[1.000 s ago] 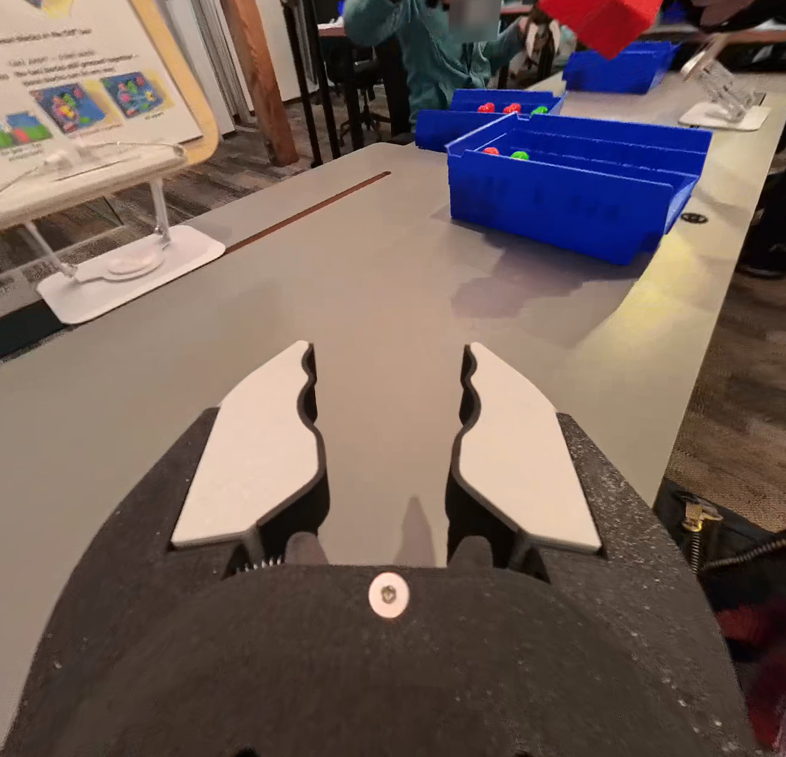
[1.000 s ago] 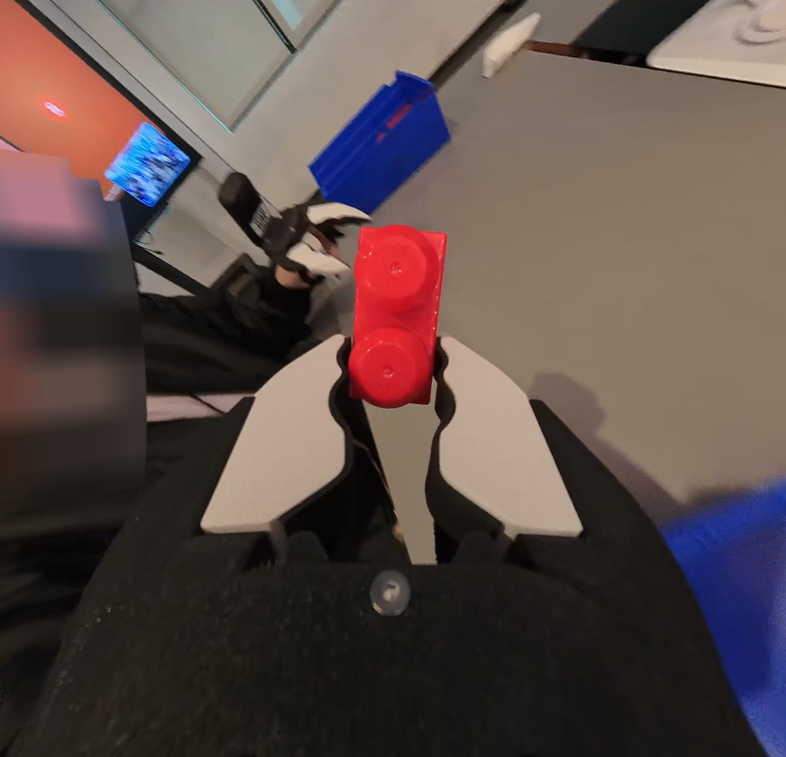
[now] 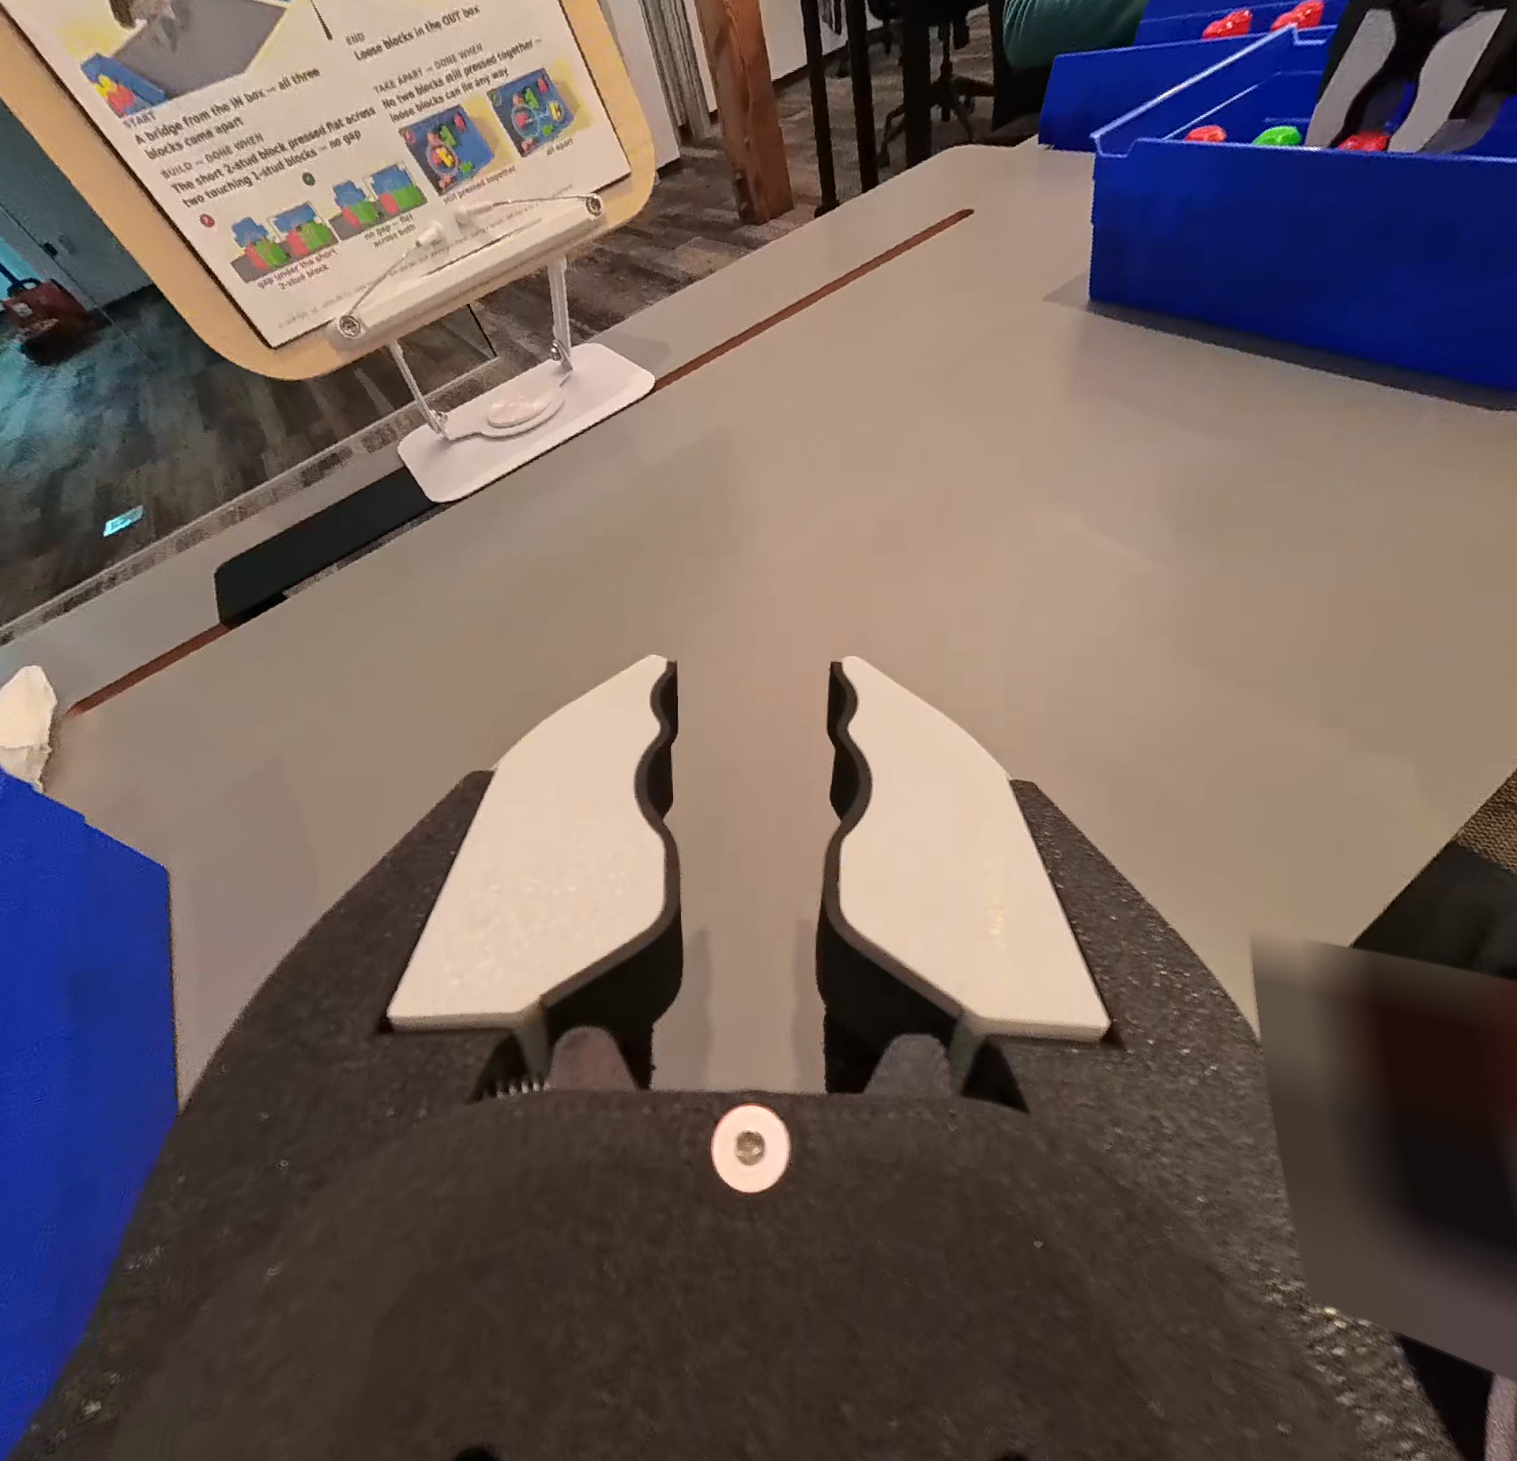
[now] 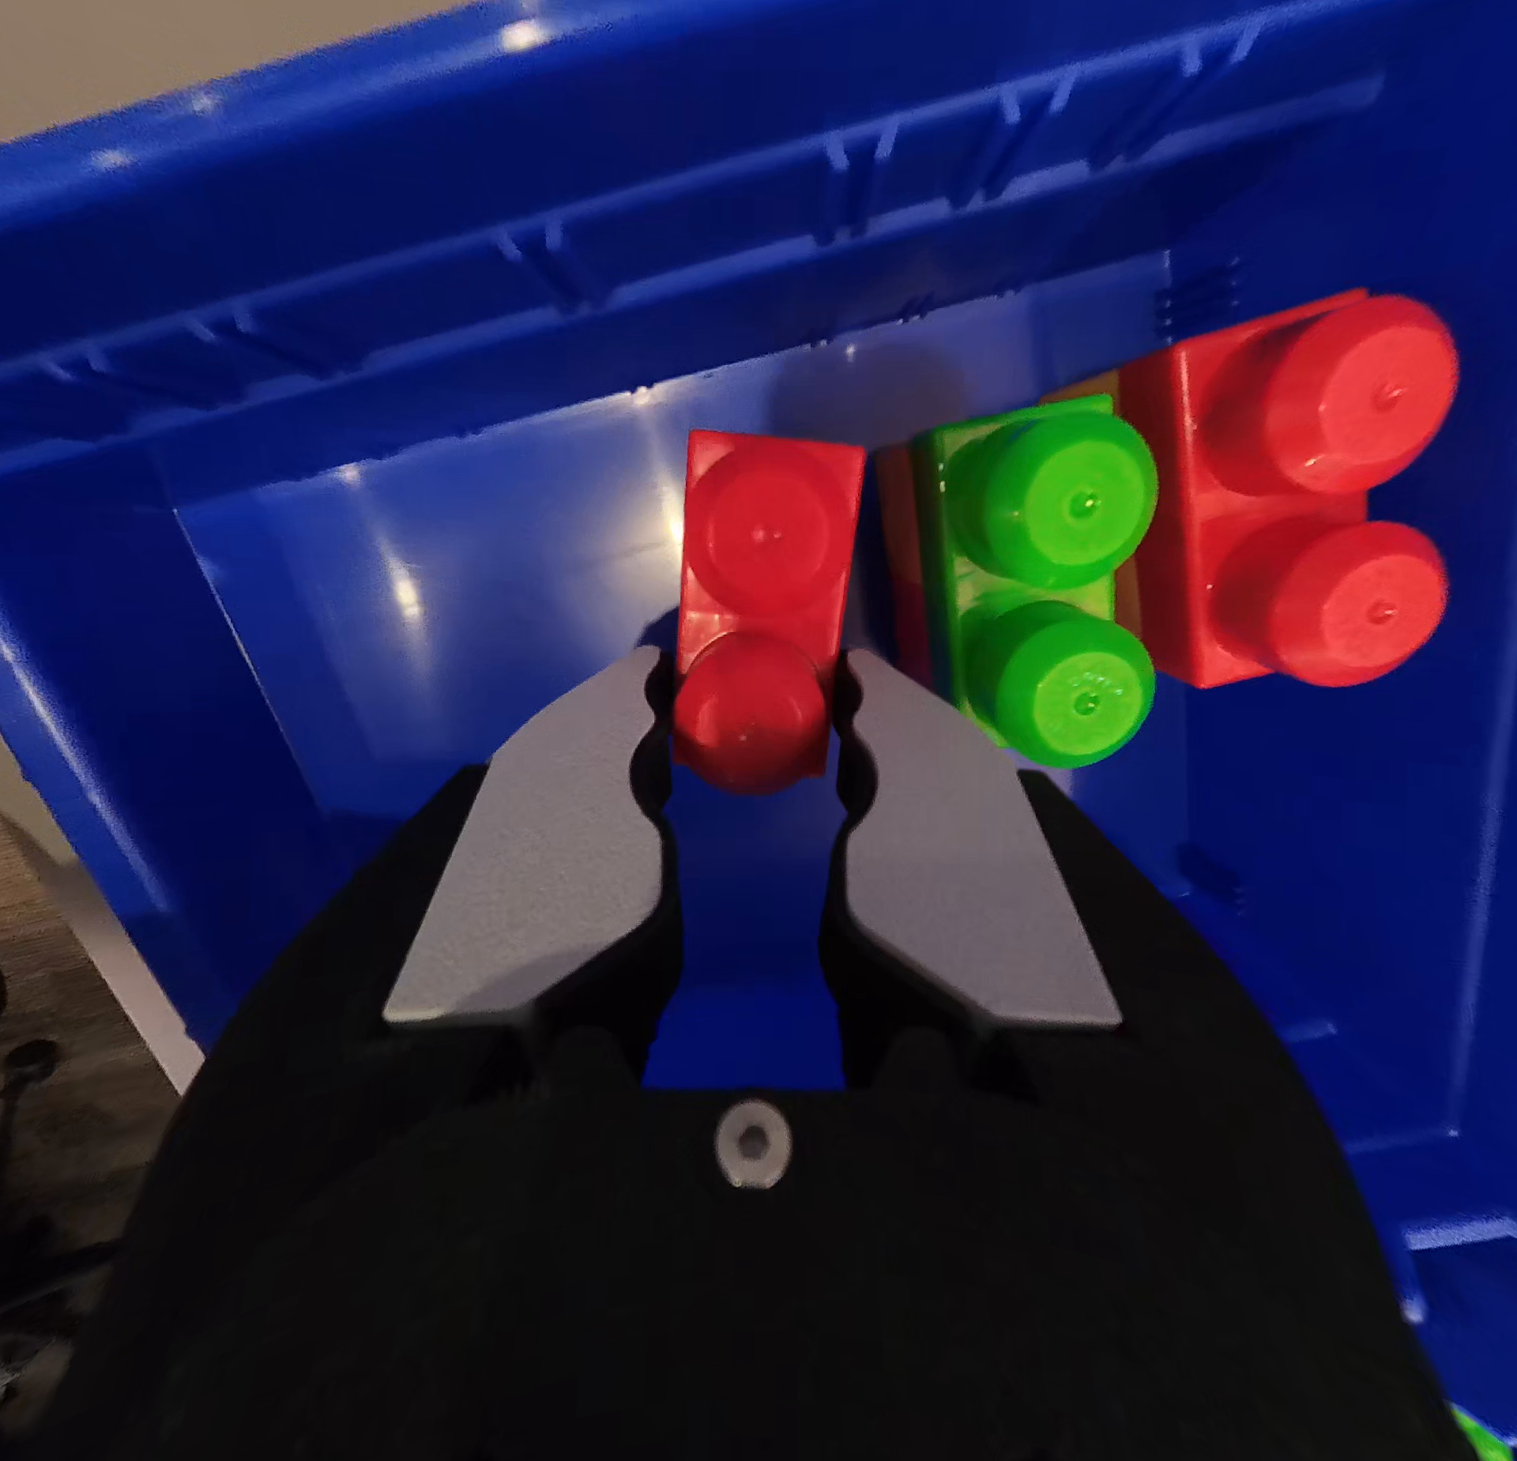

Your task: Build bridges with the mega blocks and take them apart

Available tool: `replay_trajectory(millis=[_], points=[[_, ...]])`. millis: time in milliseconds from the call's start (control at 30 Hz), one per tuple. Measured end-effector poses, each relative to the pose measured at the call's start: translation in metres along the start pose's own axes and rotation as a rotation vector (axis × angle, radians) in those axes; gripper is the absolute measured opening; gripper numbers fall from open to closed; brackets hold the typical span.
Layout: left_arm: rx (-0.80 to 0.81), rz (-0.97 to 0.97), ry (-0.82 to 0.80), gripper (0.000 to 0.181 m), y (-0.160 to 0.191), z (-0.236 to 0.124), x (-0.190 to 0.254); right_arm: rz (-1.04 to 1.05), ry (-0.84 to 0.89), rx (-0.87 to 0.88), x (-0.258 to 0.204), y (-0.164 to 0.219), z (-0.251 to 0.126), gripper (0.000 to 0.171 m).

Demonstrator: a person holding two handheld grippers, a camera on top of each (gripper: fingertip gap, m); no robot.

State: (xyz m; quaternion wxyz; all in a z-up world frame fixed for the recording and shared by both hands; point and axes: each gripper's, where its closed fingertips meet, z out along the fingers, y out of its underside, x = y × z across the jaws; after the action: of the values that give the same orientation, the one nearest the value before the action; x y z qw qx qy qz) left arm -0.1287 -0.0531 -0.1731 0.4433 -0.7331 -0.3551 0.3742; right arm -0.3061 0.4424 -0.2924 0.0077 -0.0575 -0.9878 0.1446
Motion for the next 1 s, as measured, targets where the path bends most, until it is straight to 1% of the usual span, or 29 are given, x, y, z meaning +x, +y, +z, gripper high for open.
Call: replay_trajectory(millis=[67, 133, 333, 433, 533, 567, 633, 667, 733, 767, 800, 867, 900, 967, 1000], points=[[-0.002, 0.004, 0.005, 0.035, -0.001, 0.002, 0.002, 0.024, -0.014, 0.012, -0.001, 0.002, 0.001, 0.037], [-0.008, 0.007, 0.008, 0.035, 0.000, 0.004, 0.003, 0.036, -0.009, 0.031, 0.000, 0.002, 0.000, 0.041], [-0.012, 0.017, 0.010, 0.035, -0.002, 0.005, 0.005, 0.019, 0.097, 0.077, 0.004, -0.002, -0.015, 0.056], [-0.013, 0.033, -0.004, 0.035, -0.002, -0.001, 0.003, 0.034, 0.181, 0.120, 0.003, -0.003, -0.035, 0.056], [0.003, 0.045, -0.035, 0.035, -0.002, -0.013, -0.005, 0.030, 0.292, 0.259, -0.011, -0.017, -0.070, 0.051], [0.020, 0.049, -0.057, 0.035, -0.004, -0.019, -0.010, 0.021, 0.343, 0.335, -0.018, -0.027, -0.086, 0.046], [0.060, 0.064, -0.130, 0.036, -0.007, -0.036, -0.029, 0.003, 0.433, 0.502, -0.036, -0.053, -0.119, 0.045], [0.070, 0.063, -0.170, 0.037, -0.008, -0.045, -0.042, 0.006, 0.473, 0.578, -0.045, -0.067, -0.133, 0.049], [0.065, 0.047, -0.256, 0.043, -0.005, -0.066, -0.071, 0.025, 0.509, 0.683, -0.062, -0.096, -0.149, 0.067], [0.052, 0.037, -0.300, 0.046, 0.000, -0.077, -0.088, 0.029, 0.513, 0.709, -0.070, -0.110, -0.149, 0.071], [0.039, 0.021, -0.345, 0.050, 0.006, -0.089, -0.105, 0.030, 0.512, 0.733, -0.078, -0.126, -0.147, 0.070], [0.025, -0.011, -0.425, 0.051, 0.018, -0.114, -0.140, 0.032, 0.460, 0.827, -0.096, -0.165, -0.139, 0.073], [0.020, -0.024, -0.456, 0.048, 0.025, -0.126, -0.156, 0.047, 0.410, 0.899, -0.106, -0.186, -0.135, 0.074], [-0.004, -0.062, -0.509, 0.048, 0.044, -0.148, -0.191, 0.077, 0.283, 1.080, -0.127, -0.229, -0.131, 0.070], [-0.017, -0.093, -0.524, 0.048, 0.056, -0.157, -0.207, 0.101, 0.221, 1.186, -0.135, -0.249, -0.132, 0.075]])
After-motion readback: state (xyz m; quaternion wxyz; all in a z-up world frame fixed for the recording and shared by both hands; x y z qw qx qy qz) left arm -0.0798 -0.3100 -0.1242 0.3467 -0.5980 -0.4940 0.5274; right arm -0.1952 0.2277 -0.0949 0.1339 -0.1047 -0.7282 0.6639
